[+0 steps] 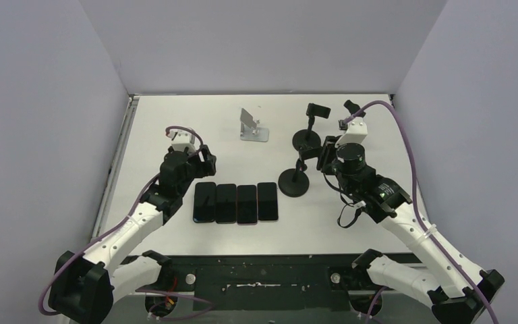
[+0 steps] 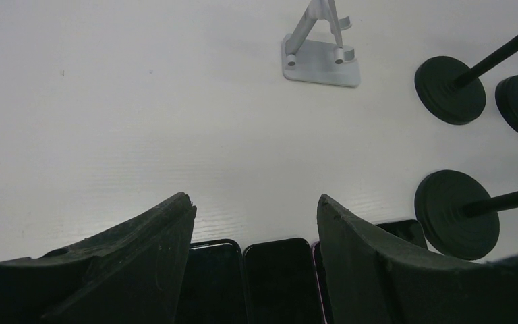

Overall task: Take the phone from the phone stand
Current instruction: Pick up the phone stand at the center of the board.

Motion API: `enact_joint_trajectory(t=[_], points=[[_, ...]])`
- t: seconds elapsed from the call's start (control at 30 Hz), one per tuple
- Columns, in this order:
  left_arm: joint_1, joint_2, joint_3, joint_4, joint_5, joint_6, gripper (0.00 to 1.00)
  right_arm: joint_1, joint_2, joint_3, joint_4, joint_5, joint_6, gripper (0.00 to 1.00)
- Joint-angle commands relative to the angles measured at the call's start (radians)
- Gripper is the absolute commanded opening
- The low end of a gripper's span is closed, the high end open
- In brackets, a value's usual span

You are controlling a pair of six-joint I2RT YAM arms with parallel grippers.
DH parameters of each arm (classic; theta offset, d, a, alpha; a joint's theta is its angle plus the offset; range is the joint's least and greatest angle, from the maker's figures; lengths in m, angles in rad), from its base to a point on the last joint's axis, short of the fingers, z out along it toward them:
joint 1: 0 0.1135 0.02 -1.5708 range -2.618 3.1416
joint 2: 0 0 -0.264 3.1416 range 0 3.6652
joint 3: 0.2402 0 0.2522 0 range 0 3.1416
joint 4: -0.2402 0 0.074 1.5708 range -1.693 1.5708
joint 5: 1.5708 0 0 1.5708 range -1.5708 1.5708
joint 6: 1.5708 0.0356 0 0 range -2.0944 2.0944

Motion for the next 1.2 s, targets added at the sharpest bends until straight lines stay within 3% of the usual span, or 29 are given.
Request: enact_joint_trajectory(t=[0.0,0.07,0.2,0.63,1.17], points=[[-0.018,0.004,0.020,0.031,-0.004,-0.004,0.64,-0.010,-0.001,0.004,0.050,-0.027,-0.015,0.28],[-0.024,0.002,0.022,0.029,-0.003,-0.006,0.64,-0.010,-0.003,0.014,0.048,-0.037,-0.023,0.22],[-0.034,-0.005,0.023,0.026,-0.010,-0.006,0.64,-0.010,-0.010,0.033,0.070,-0.063,-0.040,0.00],[-0.057,-0.017,0.022,0.021,-0.033,-0.003,0.64,-0.010,0.091,0.207,0.152,-0.122,-0.081,0.00],[-0.095,-0.044,0.015,0.009,-0.090,0.016,0.64,-0.011,0.210,0.280,0.315,-0.113,-0.134,0.00]])
